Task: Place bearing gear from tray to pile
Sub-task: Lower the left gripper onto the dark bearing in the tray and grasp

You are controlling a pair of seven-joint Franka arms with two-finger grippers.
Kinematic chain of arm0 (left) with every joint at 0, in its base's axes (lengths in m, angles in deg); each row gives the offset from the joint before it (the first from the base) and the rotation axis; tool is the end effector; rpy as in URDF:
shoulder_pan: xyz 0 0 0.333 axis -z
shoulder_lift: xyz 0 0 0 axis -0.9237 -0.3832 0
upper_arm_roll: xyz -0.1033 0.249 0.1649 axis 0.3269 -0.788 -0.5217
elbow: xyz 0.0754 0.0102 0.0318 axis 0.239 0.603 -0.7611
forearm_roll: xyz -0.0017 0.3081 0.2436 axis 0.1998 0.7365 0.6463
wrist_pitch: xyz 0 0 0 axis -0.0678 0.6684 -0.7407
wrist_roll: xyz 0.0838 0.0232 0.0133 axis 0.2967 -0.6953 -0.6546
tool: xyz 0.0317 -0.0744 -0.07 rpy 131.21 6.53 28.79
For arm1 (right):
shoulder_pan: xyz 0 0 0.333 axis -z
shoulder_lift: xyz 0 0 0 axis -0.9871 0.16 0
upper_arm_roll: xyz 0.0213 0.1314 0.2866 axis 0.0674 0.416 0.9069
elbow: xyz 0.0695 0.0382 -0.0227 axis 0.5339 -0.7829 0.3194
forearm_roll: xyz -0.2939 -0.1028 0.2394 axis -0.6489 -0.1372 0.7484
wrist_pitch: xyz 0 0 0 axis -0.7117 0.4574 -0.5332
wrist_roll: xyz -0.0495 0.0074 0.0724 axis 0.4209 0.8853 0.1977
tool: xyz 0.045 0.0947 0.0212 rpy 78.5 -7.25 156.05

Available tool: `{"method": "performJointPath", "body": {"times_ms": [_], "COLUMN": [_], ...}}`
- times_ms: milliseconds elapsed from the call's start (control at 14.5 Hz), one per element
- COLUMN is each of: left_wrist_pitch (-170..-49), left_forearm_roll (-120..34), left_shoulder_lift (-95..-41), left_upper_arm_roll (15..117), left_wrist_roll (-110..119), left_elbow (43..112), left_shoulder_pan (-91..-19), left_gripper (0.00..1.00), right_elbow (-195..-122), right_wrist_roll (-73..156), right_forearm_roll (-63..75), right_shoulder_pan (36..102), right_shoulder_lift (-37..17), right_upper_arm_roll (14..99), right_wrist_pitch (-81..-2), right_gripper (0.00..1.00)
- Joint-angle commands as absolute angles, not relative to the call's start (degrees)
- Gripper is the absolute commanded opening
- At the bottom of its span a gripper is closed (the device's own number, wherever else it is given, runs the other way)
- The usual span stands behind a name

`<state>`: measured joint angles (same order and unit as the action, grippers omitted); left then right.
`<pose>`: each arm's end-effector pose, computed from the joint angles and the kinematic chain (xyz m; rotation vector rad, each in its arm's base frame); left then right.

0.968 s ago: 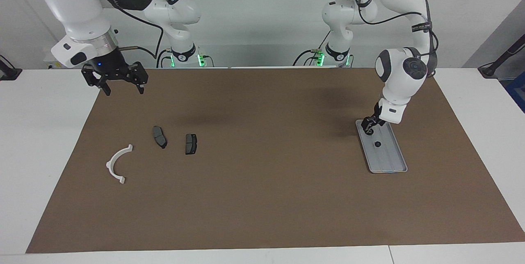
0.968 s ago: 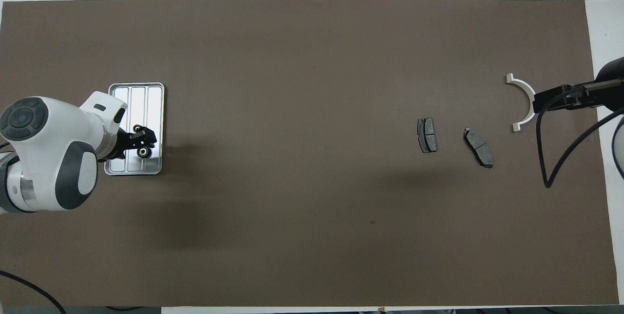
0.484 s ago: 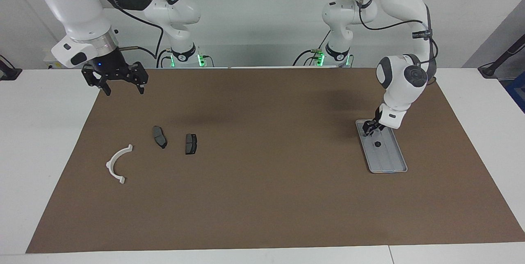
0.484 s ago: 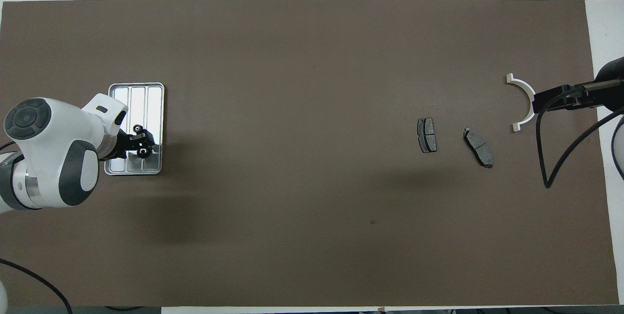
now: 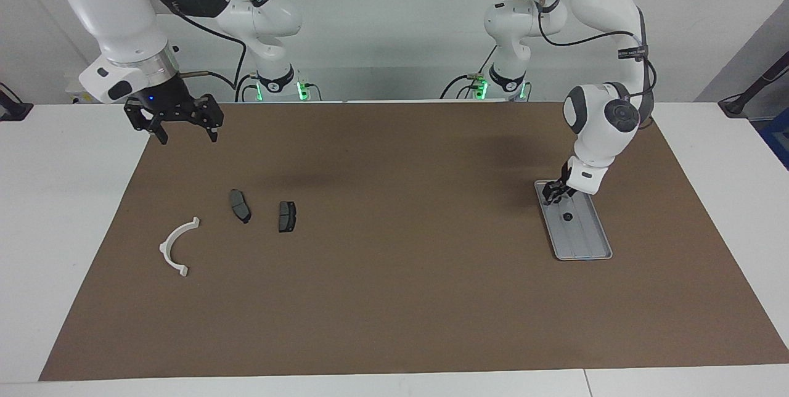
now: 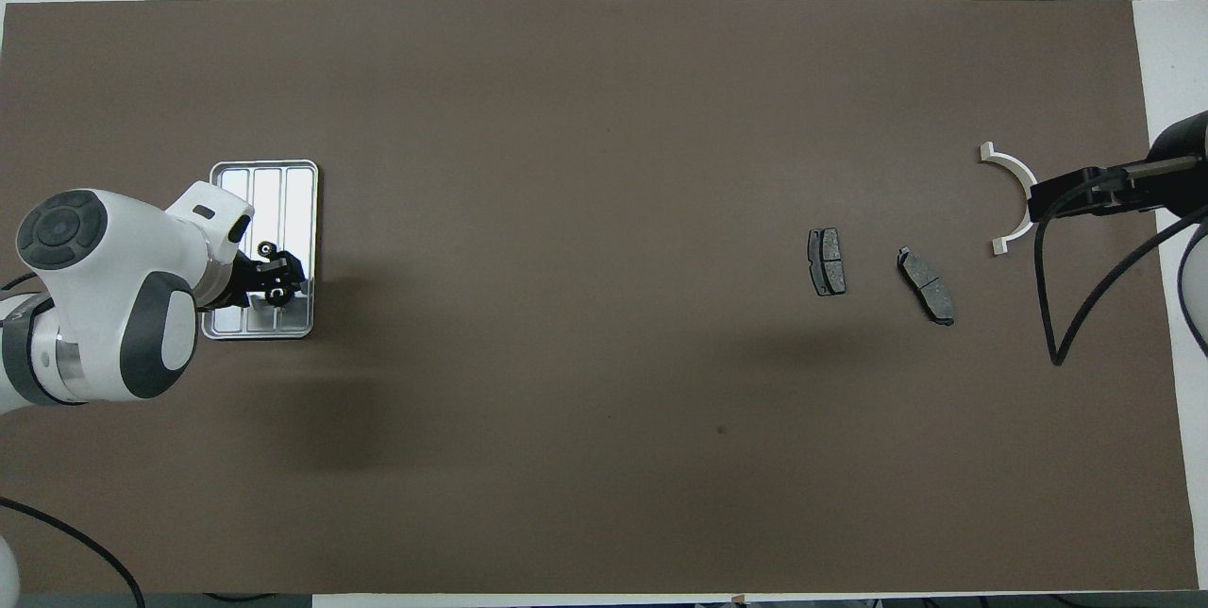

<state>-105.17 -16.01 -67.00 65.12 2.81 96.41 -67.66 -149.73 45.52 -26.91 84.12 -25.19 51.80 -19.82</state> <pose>0.5358 -0.0162 0.3018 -3.0905 -0.3828 0.0584 0.5599 -0.0117 0.5940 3.1012 0.0951 0.0186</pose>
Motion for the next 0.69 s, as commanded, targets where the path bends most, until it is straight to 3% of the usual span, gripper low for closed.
{"method": "performJointPath", "body": {"times_ms": [0, 207, 415, 553, 622], "left_wrist_pitch": [-105.3, -105.3, -105.4, -105.4, -105.3], "left_forearm_roll": [-16.2, -16.1, -16.1, -16.1, -16.1], "left_shoulder_lift": [-66.9, -66.8, -66.6, -66.6, -66.6], "left_upper_arm_roll": [64.9, 64.9, 64.9, 64.9, 64.9], "left_wrist_roll": [3.0, 3.0, 3.1, 3.5, 3.6], "left_elbow": [97.0, 97.7, 98.1, 98.1, 98.1], "left_shoulder_pan": [-67.1, -67.1, -67.2, -67.2, -67.3], "left_gripper": [0.71, 0.71, 0.62, 0.48, 0.34], "right_elbow": [-152.3, -152.4, -152.7, -153.0, -153.0], "right_wrist_roll": [44.0, 44.0, 44.0, 44.0, 44.0], "right_forearm_roll": [-25.7, -25.7, -25.7, -25.6, -25.6], "right_shoulder_pan": [84.9, 84.8, 84.8, 84.8, 84.8], "right_shoulder_lift": [-27.0, -27.1, -27.2, -27.5, -27.5], "right_upper_arm_roll": [52.0, 52.0, 52.0, 52.0, 52.0], "right_wrist_pitch": [-21.1, -21.1, -21.2, -21.3, -21.2], "right_gripper": [1.0, 1.0, 1.0, 1.0, 1.0]}}
